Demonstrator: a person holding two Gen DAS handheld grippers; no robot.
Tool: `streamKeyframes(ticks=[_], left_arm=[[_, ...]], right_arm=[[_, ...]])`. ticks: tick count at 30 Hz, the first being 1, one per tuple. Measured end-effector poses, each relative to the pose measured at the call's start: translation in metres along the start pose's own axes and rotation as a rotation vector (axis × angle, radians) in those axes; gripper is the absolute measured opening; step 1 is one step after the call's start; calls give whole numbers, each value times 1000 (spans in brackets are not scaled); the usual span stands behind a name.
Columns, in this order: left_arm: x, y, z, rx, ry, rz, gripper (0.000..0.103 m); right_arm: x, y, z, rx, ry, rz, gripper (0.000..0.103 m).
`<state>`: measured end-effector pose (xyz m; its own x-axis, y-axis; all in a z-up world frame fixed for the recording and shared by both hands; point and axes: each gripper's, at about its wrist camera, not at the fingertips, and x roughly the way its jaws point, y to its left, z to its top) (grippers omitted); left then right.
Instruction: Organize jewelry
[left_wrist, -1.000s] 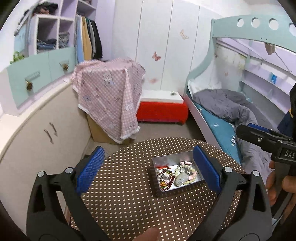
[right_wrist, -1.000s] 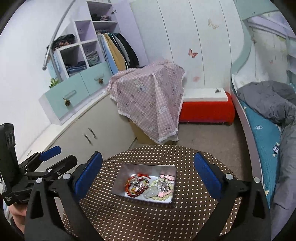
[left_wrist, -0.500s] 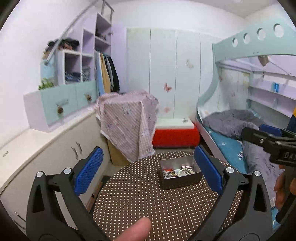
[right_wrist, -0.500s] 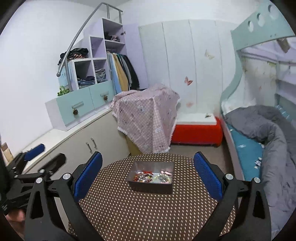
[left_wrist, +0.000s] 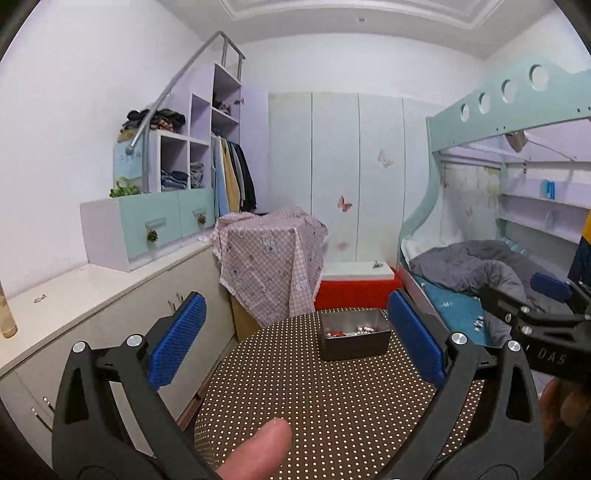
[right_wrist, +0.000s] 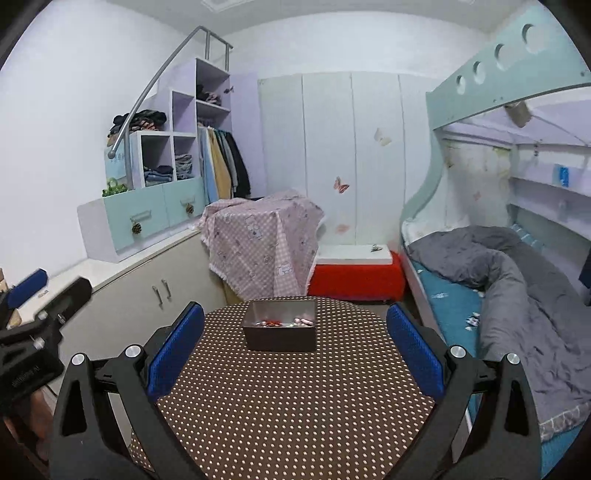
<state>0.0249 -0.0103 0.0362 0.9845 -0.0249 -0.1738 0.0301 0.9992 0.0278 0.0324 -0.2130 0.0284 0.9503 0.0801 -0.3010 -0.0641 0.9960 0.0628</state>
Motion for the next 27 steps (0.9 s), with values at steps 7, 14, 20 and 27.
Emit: streamKeyframes(ticks=[7, 14, 20, 27], left_arm=[[-31, 2, -6, -7, -31, 17, 97], [-40, 12, -16, -17, -13, 41, 97], [-42, 17, -19, -28, -13, 56, 97], [-45, 15, -22, -24, -19, 29, 97]], right_arm=[[-31, 8, -16, -2, -41, -25, 95], [-40, 20, -23, 0, -45, -7, 95], [-41, 31, -25, -25, -43, 5, 95], [-40, 34, -25, -34, -41, 1, 95]])
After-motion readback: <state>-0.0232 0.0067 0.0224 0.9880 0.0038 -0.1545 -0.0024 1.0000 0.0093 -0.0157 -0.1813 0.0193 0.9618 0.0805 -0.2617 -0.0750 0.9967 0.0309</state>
